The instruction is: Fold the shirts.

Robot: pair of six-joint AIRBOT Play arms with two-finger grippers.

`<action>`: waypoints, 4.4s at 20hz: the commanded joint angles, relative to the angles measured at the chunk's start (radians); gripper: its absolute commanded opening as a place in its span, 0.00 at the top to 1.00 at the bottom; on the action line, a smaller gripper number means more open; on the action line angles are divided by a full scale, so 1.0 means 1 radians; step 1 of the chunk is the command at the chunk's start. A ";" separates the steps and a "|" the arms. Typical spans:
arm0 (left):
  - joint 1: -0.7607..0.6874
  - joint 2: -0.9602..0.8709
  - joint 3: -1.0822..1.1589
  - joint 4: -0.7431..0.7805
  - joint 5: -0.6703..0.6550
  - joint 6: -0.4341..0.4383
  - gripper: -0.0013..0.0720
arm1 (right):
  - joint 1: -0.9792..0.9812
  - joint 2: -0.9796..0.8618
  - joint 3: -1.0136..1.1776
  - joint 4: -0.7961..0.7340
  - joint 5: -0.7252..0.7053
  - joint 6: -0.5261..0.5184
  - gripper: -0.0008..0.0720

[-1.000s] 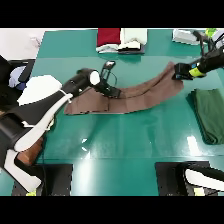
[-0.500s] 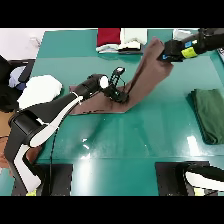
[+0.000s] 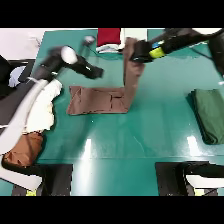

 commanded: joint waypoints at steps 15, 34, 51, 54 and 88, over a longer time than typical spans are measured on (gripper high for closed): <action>0.248 0.398 0.002 0.144 -0.132 0.010 0.95 | 0.132 -0.244 -0.038 0.032 -0.195 -0.103 0.56; 0.069 0.340 -0.054 0.141 -0.119 0.063 0.95 | 0.029 -0.332 -0.401 0.048 -0.285 0.225 0.15; -0.083 0.340 -0.054 0.140 -0.128 0.089 0.95 | -0.294 -0.072 -0.151 -0.372 -0.024 0.169 0.97; -0.092 0.341 -0.054 0.133 -0.129 0.086 0.95 | -0.508 0.015 -0.151 -0.399 0.022 0.135 0.97; -0.092 0.340 -0.054 0.129 -0.142 0.029 0.95 | -1.186 0.377 -0.473 -0.431 0.195 0.039 0.97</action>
